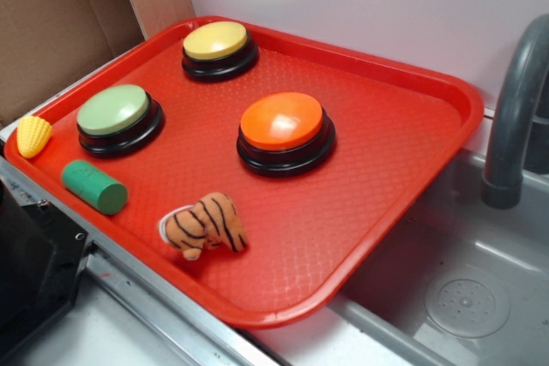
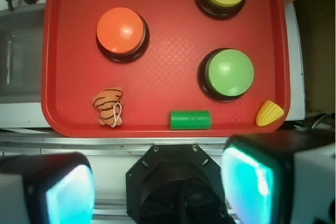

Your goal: Push the orange button.

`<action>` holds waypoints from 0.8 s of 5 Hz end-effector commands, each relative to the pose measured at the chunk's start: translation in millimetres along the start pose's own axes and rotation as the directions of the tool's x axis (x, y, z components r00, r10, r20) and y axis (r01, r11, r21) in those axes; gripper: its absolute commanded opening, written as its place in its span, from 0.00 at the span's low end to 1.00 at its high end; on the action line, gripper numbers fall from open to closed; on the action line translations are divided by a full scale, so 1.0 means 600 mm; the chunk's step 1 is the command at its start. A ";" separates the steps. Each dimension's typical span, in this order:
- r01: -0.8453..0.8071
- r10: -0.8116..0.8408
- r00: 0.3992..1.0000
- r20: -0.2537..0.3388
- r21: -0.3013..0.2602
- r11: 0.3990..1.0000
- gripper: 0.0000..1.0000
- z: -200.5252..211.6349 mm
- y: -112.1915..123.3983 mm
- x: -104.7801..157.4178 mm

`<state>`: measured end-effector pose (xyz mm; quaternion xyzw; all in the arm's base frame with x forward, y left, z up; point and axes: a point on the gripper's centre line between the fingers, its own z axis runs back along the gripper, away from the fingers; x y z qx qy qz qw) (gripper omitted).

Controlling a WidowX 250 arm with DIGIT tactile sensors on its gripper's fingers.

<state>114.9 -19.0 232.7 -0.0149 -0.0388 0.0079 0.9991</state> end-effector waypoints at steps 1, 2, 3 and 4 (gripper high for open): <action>0.000 0.000 1.000 0.000 0.000 1.000 1.00 0.000 0.000 0.000; 0.197 -0.196 0.980 -0.026 0.045 0.979 1.00 -0.075 0.002 0.078; 0.385 -0.388 0.921 0.045 0.069 0.921 1.00 -0.146 -0.022 0.121; 0.438 -0.442 0.896 0.039 0.085 0.895 1.00 -0.216 -0.042 0.148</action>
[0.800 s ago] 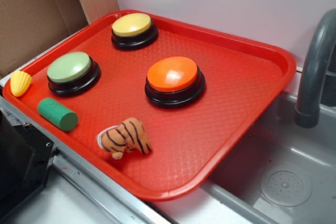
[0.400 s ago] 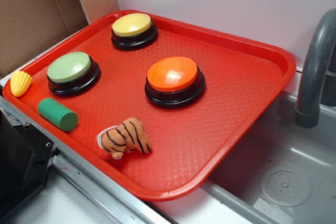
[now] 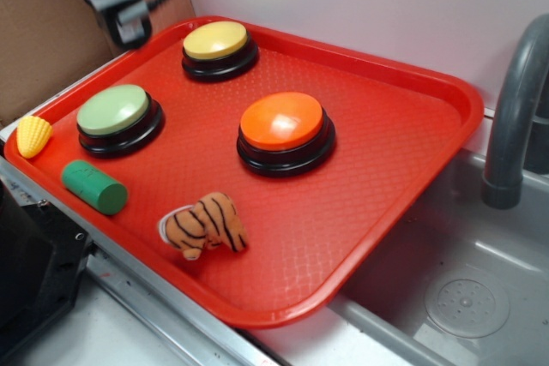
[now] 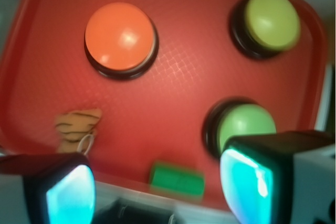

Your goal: Push the orange button.

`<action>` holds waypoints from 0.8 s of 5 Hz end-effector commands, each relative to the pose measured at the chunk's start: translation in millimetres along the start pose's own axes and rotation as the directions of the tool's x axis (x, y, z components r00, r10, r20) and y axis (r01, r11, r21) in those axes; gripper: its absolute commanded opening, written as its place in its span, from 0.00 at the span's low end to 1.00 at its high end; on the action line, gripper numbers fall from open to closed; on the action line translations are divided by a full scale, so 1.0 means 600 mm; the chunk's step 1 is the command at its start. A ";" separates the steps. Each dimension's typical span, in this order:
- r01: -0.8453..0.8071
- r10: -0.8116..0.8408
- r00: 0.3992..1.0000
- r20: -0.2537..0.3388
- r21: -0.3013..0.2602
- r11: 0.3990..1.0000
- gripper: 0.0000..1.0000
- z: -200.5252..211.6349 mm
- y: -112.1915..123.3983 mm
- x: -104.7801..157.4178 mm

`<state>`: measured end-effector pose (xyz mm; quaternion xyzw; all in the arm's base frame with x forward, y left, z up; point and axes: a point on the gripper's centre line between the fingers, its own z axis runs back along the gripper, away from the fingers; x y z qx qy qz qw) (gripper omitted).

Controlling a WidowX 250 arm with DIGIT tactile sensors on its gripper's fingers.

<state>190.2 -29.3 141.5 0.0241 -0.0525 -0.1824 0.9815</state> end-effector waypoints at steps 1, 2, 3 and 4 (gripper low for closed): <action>0.008 -0.008 1.000 0.020 -0.007 1.000 1.00 -0.082 -0.017 0.069; -0.072 0.073 0.997 0.011 -0.066 0.995 1.00 -0.108 -0.023 0.112; -0.134 0.137 0.990 0.033 -0.080 0.988 1.00 -0.120 -0.035 0.128; -0.200 0.200 0.980 0.021 -0.028 0.979 1.00 -0.140 -0.033 0.127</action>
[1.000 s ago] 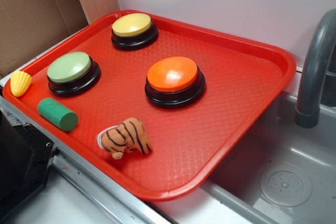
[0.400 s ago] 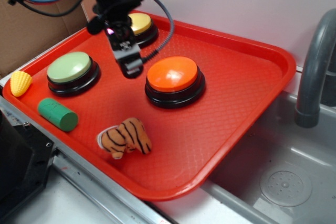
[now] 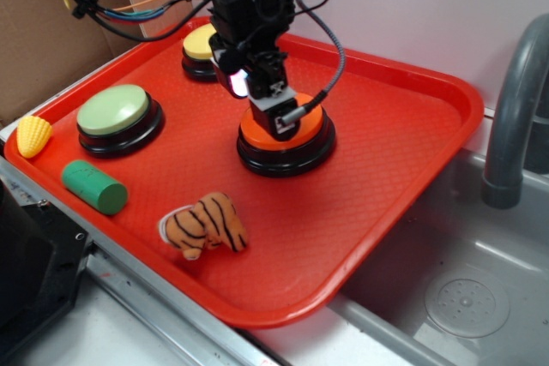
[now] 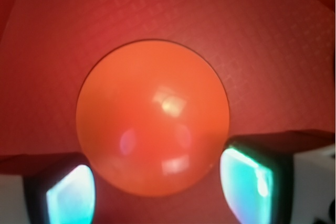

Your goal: Push the orange button.

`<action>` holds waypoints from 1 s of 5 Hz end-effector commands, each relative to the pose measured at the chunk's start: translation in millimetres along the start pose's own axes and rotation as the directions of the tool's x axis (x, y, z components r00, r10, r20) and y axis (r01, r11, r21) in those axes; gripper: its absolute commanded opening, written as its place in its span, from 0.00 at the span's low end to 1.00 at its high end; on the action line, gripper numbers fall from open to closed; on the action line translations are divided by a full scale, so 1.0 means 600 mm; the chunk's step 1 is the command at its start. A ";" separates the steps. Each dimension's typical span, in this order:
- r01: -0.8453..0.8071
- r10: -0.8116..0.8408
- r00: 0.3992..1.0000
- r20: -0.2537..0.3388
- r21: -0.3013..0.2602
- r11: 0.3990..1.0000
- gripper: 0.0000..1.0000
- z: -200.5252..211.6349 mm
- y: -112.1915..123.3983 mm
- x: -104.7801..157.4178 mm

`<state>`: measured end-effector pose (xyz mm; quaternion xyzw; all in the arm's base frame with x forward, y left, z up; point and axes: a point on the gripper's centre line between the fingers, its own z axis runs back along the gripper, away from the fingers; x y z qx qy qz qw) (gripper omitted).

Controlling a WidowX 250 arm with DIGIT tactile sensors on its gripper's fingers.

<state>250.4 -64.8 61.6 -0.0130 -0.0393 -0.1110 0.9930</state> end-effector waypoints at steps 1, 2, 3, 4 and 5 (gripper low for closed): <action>-0.048 0.046 0.998 0.051 0.042 0.998 1.00 -0.001 -0.006 0.022; -0.056 0.055 0.998 0.011 0.104 0.993 1.00 -0.006 -0.007 0.025; -0.089 0.087 0.996 0.019 0.102 0.991 1.00 -0.006 0.013 0.025; -0.140 0.139 0.990 0.025 0.071 0.988 1.00 -0.011 0.030 0.028; -0.169 0.166 0.985 0.038 0.077 0.983 1.00 -0.002 0.040 0.025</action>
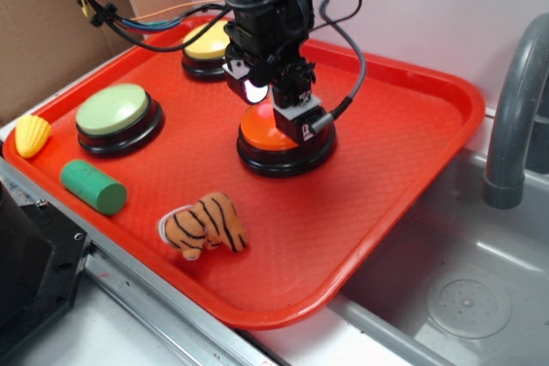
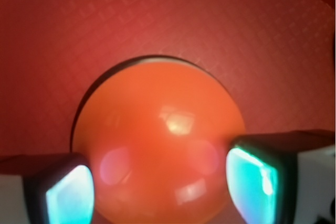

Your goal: Push the orange button.

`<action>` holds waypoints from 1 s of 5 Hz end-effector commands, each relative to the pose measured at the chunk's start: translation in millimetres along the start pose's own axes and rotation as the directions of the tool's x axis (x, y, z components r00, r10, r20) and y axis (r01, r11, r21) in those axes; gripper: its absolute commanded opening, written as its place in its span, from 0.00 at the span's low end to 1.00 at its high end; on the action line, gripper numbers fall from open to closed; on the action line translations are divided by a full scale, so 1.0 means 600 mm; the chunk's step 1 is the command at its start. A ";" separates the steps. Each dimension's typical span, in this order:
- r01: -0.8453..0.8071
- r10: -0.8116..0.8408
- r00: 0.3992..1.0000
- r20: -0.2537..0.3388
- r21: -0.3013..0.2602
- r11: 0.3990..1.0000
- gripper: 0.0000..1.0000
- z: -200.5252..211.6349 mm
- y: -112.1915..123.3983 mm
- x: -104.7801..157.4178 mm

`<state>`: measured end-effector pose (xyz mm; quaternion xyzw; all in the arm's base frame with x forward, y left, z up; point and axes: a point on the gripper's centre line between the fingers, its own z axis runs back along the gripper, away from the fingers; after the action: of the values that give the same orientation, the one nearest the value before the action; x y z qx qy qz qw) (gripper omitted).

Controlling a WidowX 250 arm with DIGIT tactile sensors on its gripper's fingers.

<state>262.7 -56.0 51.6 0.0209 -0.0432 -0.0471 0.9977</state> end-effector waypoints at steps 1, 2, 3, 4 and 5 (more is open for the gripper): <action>-0.058 0.057 0.998 0.028 0.041 0.997 1.00 0.044 0.019 -0.009; 0.002 -0.001 0.999 -0.033 0.040 0.999 1.00 0.131 0.024 -0.043; 0.042 -0.042 0.998 -0.044 0.011 0.999 1.00 0.201 0.032 -0.063; 0.036 -0.037 0.999 -0.021 -0.024 0.999 1.00 0.219 0.040 -0.073; 0.046 -0.046 0.999 0.004 -0.046 0.998 1.00 0.227 0.044 -0.077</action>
<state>200.9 -30.9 169.7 0.0038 -0.0165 -0.0720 0.9973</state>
